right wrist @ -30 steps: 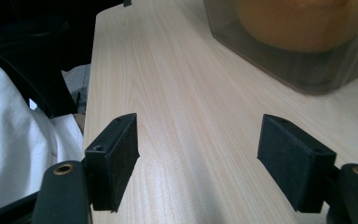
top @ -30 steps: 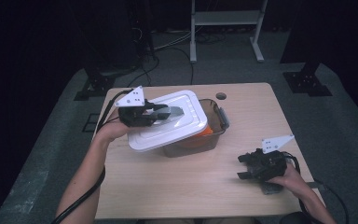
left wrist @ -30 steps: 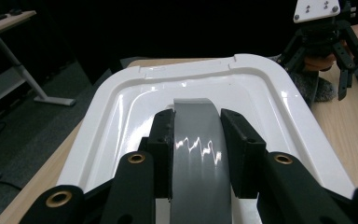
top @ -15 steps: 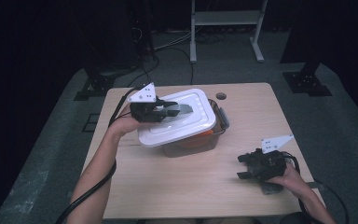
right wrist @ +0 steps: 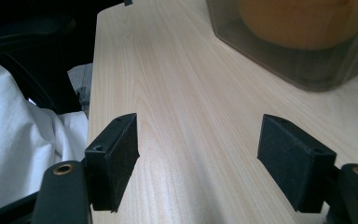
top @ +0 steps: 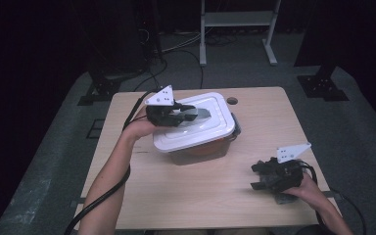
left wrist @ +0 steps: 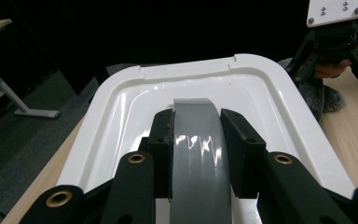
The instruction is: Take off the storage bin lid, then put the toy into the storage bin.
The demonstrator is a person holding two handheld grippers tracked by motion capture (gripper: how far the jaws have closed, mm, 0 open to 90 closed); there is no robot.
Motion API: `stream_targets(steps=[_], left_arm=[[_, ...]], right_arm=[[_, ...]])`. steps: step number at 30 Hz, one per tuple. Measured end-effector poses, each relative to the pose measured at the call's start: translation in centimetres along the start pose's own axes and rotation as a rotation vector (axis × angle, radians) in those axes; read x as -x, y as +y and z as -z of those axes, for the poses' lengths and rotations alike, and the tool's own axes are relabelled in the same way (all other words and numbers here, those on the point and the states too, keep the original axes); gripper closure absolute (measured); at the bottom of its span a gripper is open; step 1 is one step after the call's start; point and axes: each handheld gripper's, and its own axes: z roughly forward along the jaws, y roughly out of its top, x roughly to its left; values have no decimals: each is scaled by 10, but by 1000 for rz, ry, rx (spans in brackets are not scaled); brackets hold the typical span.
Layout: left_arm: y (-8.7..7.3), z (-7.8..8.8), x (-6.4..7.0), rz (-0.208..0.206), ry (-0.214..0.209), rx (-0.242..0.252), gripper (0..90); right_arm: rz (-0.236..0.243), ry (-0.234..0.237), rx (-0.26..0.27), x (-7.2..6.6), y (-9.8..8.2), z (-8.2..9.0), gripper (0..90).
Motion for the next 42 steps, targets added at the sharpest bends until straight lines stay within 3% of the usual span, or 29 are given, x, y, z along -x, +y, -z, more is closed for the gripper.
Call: stream_targets(steps=[34,42], left_arm=[[0,-17,1,-2,-23,-6,662],[-8,-24,-1,0,-23,-24,662]], right_arm=[[0,-9,-7,-8,-4,3,277],[-2,-9,-8,-6,-4,2,277]])
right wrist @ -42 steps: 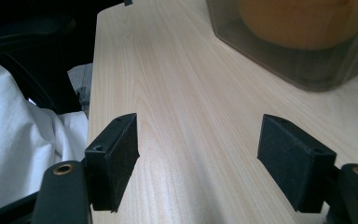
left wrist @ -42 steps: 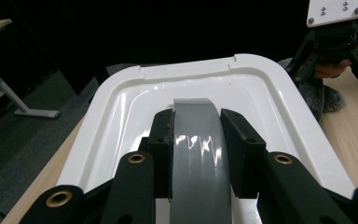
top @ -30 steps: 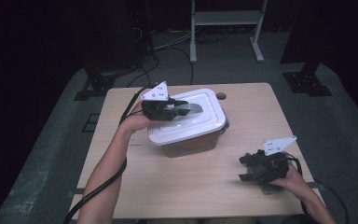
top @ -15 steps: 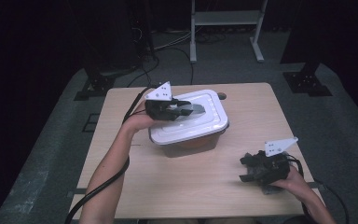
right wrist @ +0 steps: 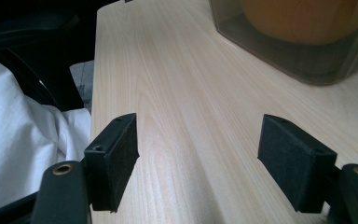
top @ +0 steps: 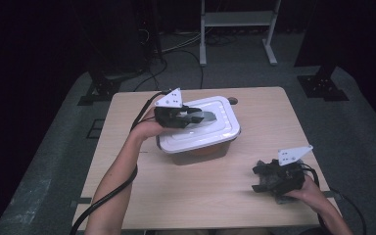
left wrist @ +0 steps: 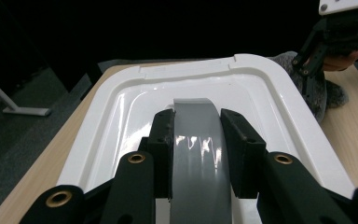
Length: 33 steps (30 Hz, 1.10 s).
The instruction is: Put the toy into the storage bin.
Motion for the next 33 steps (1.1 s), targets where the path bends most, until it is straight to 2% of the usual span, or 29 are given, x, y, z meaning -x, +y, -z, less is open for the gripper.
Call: stream_targets(steps=[9,16,19,26,33], left_arm=[[-7,-3,-4,4,4,-17,662],[-7,-8,-5,-2,9,-49,662],[-7,-13,-6,-9,6,-75,662],[-8,-23,-10,-14,-4,-93,662],[-12,-25,-12,-6,-17,-104,661]], right_arm=[[1,6,-3,3,3,-4,277],[3,13,-5,5,3,-5,277],[4,13,-4,5,3,-5,277],[5,11,-1,4,2,-3,277],[5,11,3,5,2,-2,277]])
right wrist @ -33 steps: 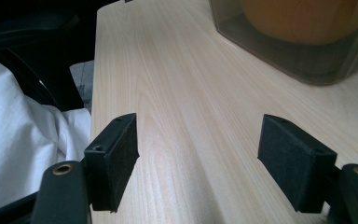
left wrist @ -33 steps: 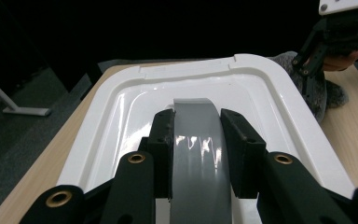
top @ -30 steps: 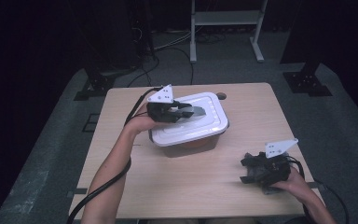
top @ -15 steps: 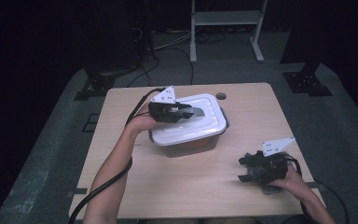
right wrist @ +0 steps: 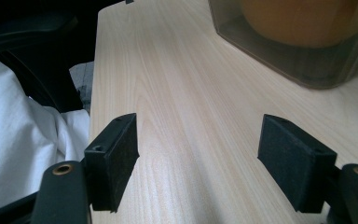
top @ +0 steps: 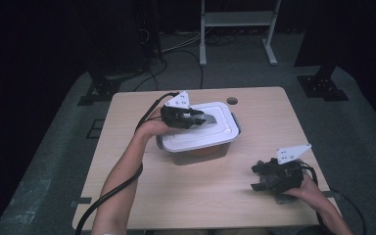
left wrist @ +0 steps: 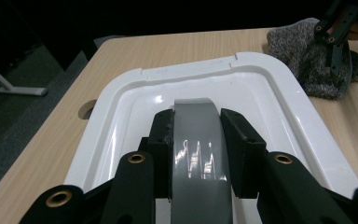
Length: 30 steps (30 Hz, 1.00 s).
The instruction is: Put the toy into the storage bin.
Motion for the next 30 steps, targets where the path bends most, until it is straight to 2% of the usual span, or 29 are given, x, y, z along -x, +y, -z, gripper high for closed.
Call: stream_targets(steps=[5,9,12,25,30], left_arm=[[0,0,1,-2,8,-1,651],[2,3,1,-9,6,6,586],[3,6,2,2,7,19,535],[4,37,11,52,65,117,307],[-4,49,17,62,85,125,255]], right_arm=[[-1,-1,0,-1,0,0,276],[-1,0,-2,-1,1,0,277],[0,-1,-1,-1,1,-1,276],[-1,-16,9,-1,1,3,276],[-4,-16,1,0,1,2,276]])
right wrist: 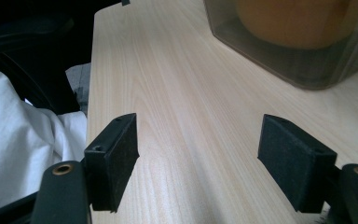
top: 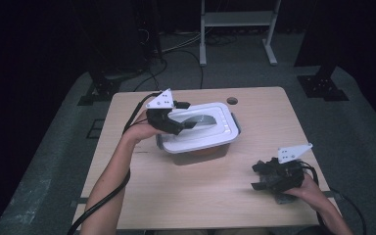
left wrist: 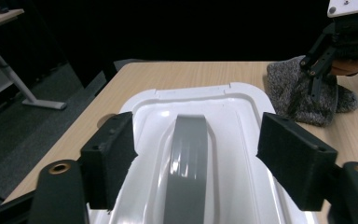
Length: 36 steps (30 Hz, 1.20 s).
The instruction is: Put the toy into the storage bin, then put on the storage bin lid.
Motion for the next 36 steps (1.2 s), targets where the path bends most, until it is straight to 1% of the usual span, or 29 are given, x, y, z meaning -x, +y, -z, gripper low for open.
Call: stream_targets(steps=[3,7,8,11,14,15,20,24,26,31,36], left_arm=[[-4,7,2,11,16,4,226],[-8,18,5,33,36,29,200],[-9,21,6,30,41,26,195],[-13,30,10,44,55,35,174],[-18,39,15,50,70,32,161],[-19,42,16,51,73,31,156],[-26,56,21,57,90,45,150],[-33,65,24,78,108,61,141],[-37,70,26,85,117,64,140],[-48,77,31,97,129,50,135],[-52,83,33,103,136,59,130]], right_arm=[[-3,1,-2,0,0,-1,276],[-5,3,-1,1,1,-2,276],[-6,3,-1,1,1,-2,276],[-2,0,5,0,1,0,276],[-2,-4,12,0,0,3,276],[-9,-6,12,1,0,3,276],[-11,-7,13,3,1,2,274],[-13,-7,10,4,1,1,274],[-11,-8,10,4,1,1,274],[-13,-8,5,4,1,0,274],[-13,-8,-2,4,1,-2,274]])
